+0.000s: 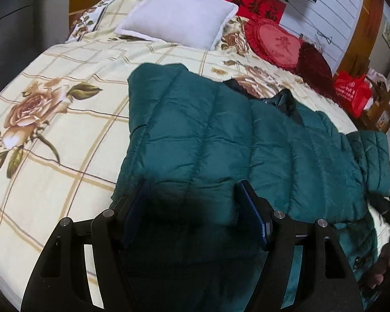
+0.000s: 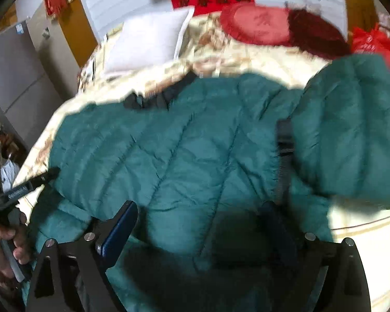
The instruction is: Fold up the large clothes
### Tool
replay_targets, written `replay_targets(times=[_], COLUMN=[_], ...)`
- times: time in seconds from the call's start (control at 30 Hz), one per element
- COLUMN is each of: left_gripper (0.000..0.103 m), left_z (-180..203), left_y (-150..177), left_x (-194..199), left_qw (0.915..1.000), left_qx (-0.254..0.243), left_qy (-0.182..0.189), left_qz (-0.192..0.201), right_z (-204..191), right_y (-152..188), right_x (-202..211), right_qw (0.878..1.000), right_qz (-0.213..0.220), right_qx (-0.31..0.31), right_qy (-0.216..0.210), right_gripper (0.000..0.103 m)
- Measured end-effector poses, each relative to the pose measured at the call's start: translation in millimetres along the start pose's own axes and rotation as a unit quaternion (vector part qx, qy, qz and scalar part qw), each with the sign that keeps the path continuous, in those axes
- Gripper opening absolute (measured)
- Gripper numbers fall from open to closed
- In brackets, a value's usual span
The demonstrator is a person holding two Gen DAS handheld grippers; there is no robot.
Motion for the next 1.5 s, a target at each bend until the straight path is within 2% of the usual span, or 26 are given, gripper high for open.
replay_targets(times=[0.1,0.17,0.27,0.33,0.47,0.63,0.67,0.77,0.8,0.87,0.9,0.93,1.0,1.1,1.2,1.33,1.4,1.5], left_gripper=[0.07,0.07,0.07,0.07,0.07,0.07,0.07,0.07,0.07,0.07,0.07,0.07,0.07,0.07,0.07,0.07,0.07,0.07], left_z=[4.2,12.7,33.0,44.0,53.5,52.5,51.1,53.9,54.5,55.4,55.4,55.0,53.1,50.5,43.8,29.3,20.1,8.9], left_y=[5.4,14.1,23.6,28.3,33.6,35.9,36.7,39.1,39.5,39.8,40.0,40.0,39.5,37.8,33.4,26.8,24.0,21.4], left_x=[11.2,18.7,27.4,28.7,18.5,10.6,11.0,9.8,8.9,5.5,4.5,4.4,5.6,8.7,13.6,16.9,17.8,18.7], left_qw=[1.0,0.9998,0.9982,0.9973,0.9963,0.9964,0.9963,0.9955,0.9953,0.9949,0.9948,0.9949,0.9953,0.9961,0.9973,0.9989,0.9994,0.9996], left_qx=[0.004,0.001,-0.029,-0.055,-0.079,-0.077,-0.078,-0.088,-0.09,-0.094,-0.095,-0.094,-0.091,-0.083,-0.069,-0.042,-0.025,-0.005], left_qy=[0.003,0.016,0.048,0.046,0.024,0.016,0.016,0.015,0.014,0.009,0.008,0.008,0.008,0.007,0.003,-0.004,-0.009,-0.014], left_qz=[0.0,-0.009,-0.02,-0.017,-0.025,-0.032,-0.033,-0.033,-0.033,-0.036,-0.036,-0.036,-0.034,-0.03,-0.022,-0.021,-0.022,-0.023], right_z=[28.2,71.5,145.9,193.7,271.5,332.4,337.1,344.4,344.3,342.6,342.5,341.9,336.9,323.2,315.9,312.0,306.9,283.8], right_y=[-3.5,-0.6,4.5,9.5,18.4,29.9,25.3,14.8,12.1,5.2,4.4,5.1,5.0,4.1,2.3,-12.8,-23.8,-43.9], right_x=[44.1,73.0,99.2,102.6,80.1,46.1,44.3,34.0,31.1,23.1,21.6,20.5,23.3,37.8,71.8,150.6,184.8,216.1], right_qw=[0.996,0.985,0.964,0.953,0.951,0.948,0.949,0.95,0.951,0.955,0.954,0.954,0.954,0.954,0.946,0.922,0.918,0.921], right_qz=[0.066,0.102,0.11,0.1,0.038,0.005,0.018,0.022,0.025,0.028,0.024,0.019,0.026,0.03,0.043,0.072,0.087,0.107], right_qx=[-0.023,-0.062,-0.132,-0.165,-0.202,-0.272,-0.265,-0.262,-0.26,-0.254,-0.25,-0.248,-0.241,-0.205,-0.187,-0.175,-0.172,-0.154], right_qy=[0.061,0.124,0.204,0.233,0.233,0.165,0.172,0.169,0.167,0.152,0.162,0.17,0.174,0.216,0.263,0.337,0.346,0.34], right_gripper=[0.095,0.095,0.095,0.095,0.094,0.096,0.095,0.095,0.093,0.076,0.053,0.036,0.023,0.02,0.02,0.019,0.017,0.017])
Point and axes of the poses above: each gripper's, at about its wrist camera, not at the fingertips, and x roughly against the way its jaws point, z to its right, y to its underside, the point moved 4 cm from there along -x, roughly the way its jaws point, and after that the axes turned 2 degrees about x, right-handed, at the moved point
